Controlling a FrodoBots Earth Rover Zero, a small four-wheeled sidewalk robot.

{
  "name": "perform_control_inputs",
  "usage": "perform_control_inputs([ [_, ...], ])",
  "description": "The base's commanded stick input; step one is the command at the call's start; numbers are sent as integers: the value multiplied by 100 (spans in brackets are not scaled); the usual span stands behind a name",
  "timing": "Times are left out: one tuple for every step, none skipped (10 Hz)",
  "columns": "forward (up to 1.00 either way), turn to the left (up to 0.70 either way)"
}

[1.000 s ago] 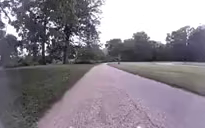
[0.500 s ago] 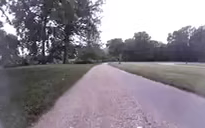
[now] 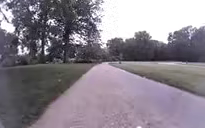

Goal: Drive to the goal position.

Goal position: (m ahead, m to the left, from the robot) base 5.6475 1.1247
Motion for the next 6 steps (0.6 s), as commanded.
perform_control_inputs([
  [70,0],
  [70,0],
  [70,0],
  [70,0],
  [70,0],
  [70,0],
])
